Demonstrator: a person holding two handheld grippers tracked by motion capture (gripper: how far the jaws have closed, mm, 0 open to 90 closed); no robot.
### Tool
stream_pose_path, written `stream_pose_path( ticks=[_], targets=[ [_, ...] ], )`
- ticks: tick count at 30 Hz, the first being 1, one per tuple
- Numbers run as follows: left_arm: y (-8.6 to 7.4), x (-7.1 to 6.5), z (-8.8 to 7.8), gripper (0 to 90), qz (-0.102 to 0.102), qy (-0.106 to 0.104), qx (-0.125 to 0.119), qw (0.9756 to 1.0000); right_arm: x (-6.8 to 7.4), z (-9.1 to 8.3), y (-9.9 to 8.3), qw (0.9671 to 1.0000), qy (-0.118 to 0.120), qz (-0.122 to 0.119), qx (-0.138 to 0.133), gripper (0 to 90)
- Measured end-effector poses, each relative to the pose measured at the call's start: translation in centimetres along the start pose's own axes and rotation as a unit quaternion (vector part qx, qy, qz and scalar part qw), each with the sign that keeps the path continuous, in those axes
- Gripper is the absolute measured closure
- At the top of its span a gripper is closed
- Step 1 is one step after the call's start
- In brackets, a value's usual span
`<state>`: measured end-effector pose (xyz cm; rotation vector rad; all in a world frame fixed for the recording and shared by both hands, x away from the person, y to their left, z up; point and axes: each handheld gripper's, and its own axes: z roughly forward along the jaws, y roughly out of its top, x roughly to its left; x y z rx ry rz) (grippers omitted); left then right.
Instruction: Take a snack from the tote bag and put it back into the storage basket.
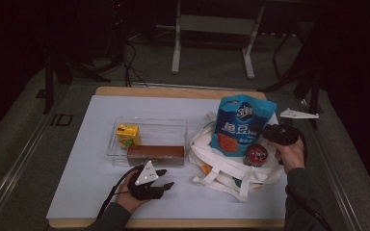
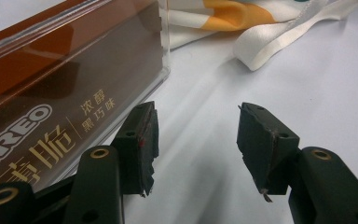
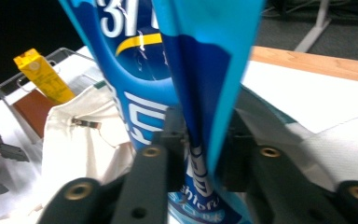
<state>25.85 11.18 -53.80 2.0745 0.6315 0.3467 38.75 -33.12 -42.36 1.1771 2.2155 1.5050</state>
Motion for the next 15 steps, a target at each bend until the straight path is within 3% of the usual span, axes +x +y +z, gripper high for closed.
stream_pose_path(
  ticks=[5,15],
  targets=[
    [0.0,-0.03,-0.01,47.5,0.001,0.001,0.0,1.0,0.27,-0.04,-0.11,1.0,0.001,-0.002,-0.006,87.2],
    [-0.02,-0.08,-0.04,47.1,0.002,0.003,-0.002,1.0,0.49,-0.07,0.03,0.9998,0.008,0.009,-0.017,89.3]
  ],
)
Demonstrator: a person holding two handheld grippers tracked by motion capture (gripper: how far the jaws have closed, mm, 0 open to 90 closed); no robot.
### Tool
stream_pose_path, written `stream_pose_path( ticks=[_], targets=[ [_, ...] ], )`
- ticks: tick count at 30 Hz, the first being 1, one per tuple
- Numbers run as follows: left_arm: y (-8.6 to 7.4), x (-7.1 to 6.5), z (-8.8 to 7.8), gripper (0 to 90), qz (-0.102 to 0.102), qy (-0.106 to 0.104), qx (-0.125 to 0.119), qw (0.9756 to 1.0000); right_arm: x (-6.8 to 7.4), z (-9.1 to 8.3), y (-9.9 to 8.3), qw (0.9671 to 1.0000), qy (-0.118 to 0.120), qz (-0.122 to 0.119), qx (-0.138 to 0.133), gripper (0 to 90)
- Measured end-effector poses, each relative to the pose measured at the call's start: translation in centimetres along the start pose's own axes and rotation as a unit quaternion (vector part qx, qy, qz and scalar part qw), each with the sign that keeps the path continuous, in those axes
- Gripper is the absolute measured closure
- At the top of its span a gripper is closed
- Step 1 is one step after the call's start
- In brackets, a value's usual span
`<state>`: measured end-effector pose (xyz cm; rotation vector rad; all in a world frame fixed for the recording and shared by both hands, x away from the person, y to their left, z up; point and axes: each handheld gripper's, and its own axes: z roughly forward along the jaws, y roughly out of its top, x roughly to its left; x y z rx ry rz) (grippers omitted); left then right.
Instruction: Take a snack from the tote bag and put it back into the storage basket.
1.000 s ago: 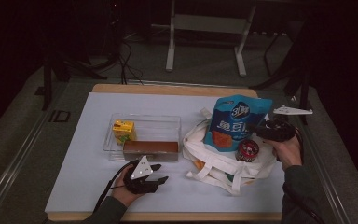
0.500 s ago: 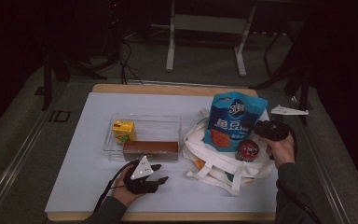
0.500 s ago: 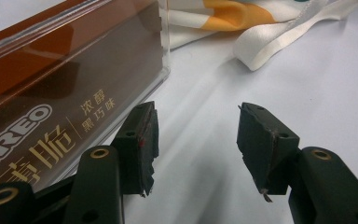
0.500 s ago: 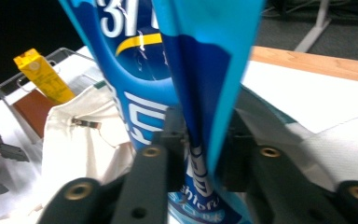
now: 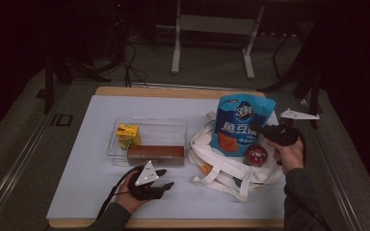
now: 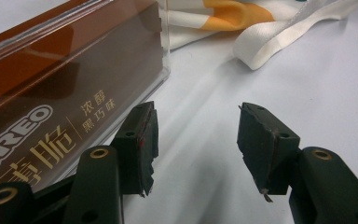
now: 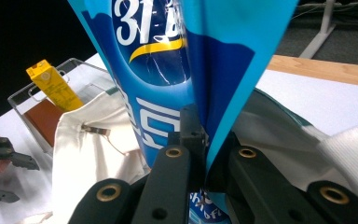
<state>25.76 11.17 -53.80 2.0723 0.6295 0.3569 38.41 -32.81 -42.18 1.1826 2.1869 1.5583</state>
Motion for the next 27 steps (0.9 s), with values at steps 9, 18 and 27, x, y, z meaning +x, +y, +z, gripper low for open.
stream_pose_path(
  ticks=[9,18,27],
  targets=[
    [0.0,-0.1,-0.1,47.1,0.002,0.0,-0.002,1.0,0.6,-0.6,1.4,0.9999,0.013,-0.003,-0.008,89.6],
    [-0.1,-0.2,-0.2,47.1,-0.001,0.001,-0.009,1.0,1.6,-1.5,3.0,0.9997,0.016,-0.002,-0.019,89.6],
    [-0.1,-0.1,-0.1,46.5,-0.003,0.0,-0.008,1.0,2.3,-2.1,4.2,0.9996,0.015,0.001,-0.026,89.6]
  ],
)
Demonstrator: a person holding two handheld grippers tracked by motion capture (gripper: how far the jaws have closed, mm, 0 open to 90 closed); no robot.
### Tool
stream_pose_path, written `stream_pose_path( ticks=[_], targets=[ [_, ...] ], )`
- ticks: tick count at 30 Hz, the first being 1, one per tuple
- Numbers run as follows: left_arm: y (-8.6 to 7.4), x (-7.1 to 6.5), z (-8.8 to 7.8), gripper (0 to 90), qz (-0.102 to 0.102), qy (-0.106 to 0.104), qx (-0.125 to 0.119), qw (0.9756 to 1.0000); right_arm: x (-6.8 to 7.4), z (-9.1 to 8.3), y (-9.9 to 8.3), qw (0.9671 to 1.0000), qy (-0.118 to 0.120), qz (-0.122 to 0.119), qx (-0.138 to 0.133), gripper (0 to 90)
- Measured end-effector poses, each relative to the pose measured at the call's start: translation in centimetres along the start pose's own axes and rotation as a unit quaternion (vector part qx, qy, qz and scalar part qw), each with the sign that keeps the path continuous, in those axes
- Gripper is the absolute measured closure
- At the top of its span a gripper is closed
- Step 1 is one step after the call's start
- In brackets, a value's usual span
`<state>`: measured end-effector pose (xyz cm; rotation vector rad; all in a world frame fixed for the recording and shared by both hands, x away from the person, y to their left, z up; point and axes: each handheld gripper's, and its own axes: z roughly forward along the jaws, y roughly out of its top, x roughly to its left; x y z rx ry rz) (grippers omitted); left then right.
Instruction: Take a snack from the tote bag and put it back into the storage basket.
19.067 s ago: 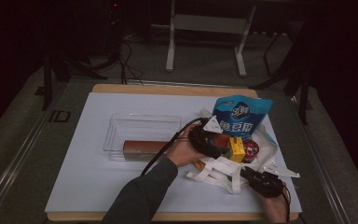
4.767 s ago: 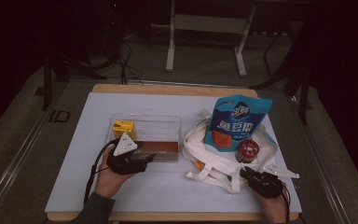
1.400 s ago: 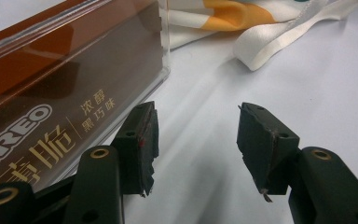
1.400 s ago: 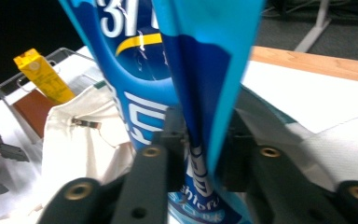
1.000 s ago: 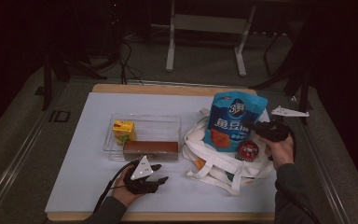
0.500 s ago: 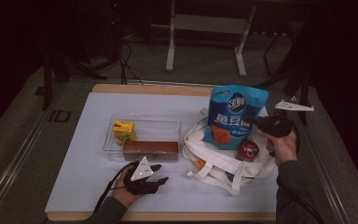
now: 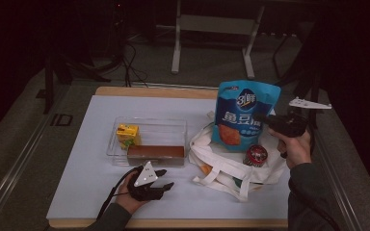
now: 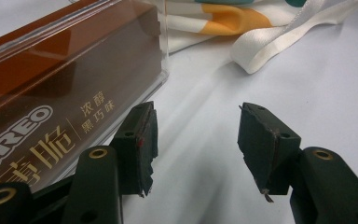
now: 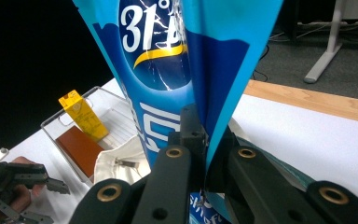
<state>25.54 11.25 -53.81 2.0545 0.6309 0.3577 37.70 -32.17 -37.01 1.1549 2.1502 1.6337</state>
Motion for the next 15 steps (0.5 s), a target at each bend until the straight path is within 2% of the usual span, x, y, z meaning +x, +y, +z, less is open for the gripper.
stream_pose_path(
  ticks=[10,15],
  targets=[
    [0.0,0.0,0.0,46.6,-0.001,0.002,0.0,1.0,1.0,-0.6,1.3,1.0,0.005,-0.002,0.004,89.6],
    [0.0,0.0,0.0,46.5,-0.003,0.002,-0.001,1.0,1.3,-1.2,1.7,1.0,0.008,0.001,-0.004,89.6]
  ],
)
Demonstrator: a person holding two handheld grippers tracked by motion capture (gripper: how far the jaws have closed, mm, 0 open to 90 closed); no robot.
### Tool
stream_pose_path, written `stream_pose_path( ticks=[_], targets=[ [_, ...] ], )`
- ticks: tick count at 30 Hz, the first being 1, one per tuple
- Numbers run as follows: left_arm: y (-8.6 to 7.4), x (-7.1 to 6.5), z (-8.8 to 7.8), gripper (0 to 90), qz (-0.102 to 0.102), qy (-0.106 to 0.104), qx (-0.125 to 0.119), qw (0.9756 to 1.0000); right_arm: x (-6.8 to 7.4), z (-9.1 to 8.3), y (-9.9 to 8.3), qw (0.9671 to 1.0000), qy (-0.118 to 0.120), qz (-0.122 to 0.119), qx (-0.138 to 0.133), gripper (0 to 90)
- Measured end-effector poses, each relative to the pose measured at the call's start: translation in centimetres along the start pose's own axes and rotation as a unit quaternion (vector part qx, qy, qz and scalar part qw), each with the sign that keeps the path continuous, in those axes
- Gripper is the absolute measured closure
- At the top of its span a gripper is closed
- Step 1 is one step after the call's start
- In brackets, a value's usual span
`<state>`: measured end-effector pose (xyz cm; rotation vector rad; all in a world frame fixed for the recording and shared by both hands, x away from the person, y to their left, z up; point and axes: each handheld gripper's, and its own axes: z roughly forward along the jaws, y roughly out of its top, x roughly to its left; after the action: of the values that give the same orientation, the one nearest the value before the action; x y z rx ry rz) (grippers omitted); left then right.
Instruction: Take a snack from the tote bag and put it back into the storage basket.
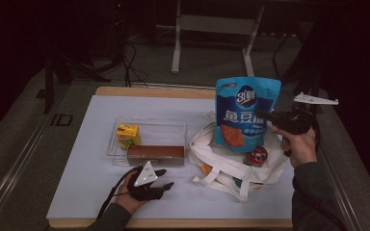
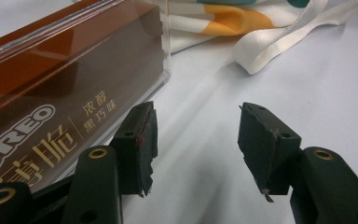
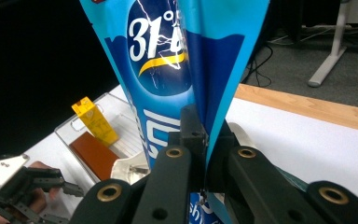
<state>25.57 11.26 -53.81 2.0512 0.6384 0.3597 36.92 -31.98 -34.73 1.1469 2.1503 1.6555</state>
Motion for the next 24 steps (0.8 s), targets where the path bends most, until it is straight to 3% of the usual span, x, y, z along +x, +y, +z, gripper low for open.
stream_pose_path(
  ticks=[10,24],
  targets=[
    [0.0,0.0,0.0,46.3,-0.001,0.0,0.0,1.0,1.2,0.4,0.9,1.0,0.001,-0.002,0.005,89.6],
    [0.0,0.0,0.0,45.9,-0.002,-0.001,0.0,1.0,3.8,2.0,2.4,0.9995,0.03,-0.008,0.0,89.6]
  ],
)
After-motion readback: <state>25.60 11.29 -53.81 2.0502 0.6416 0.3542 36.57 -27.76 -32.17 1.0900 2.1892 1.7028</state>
